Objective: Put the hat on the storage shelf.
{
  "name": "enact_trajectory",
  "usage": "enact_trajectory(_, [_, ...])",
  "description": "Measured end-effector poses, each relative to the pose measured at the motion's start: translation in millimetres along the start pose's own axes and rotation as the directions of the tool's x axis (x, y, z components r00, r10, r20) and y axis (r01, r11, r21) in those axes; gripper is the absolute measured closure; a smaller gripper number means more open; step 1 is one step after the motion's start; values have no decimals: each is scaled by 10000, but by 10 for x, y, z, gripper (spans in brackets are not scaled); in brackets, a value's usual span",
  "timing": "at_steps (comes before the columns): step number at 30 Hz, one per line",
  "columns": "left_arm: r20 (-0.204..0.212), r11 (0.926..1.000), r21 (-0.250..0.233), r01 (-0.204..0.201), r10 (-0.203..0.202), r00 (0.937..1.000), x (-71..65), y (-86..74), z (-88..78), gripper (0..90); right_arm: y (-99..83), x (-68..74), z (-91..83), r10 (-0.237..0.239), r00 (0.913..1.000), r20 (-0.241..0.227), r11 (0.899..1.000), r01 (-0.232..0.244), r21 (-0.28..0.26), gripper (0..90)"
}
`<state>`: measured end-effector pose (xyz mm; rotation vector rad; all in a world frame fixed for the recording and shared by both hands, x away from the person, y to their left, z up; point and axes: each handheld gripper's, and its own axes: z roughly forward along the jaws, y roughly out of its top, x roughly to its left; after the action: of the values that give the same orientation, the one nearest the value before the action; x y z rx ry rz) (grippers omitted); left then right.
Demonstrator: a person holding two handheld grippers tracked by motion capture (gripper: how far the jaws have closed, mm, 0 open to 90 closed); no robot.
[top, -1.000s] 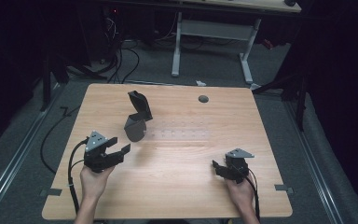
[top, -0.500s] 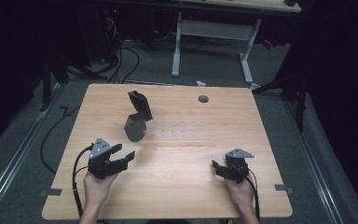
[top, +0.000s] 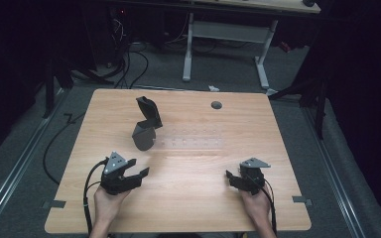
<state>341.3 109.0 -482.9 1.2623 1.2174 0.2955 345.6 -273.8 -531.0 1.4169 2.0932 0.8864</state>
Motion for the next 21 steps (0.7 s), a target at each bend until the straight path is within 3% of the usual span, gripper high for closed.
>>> enact_trajectory(21, [-23,9981,614,-45,47,10000,-45,-307,144,400,-2,0,-1,-16,10000,3,10000,16,-8,363])
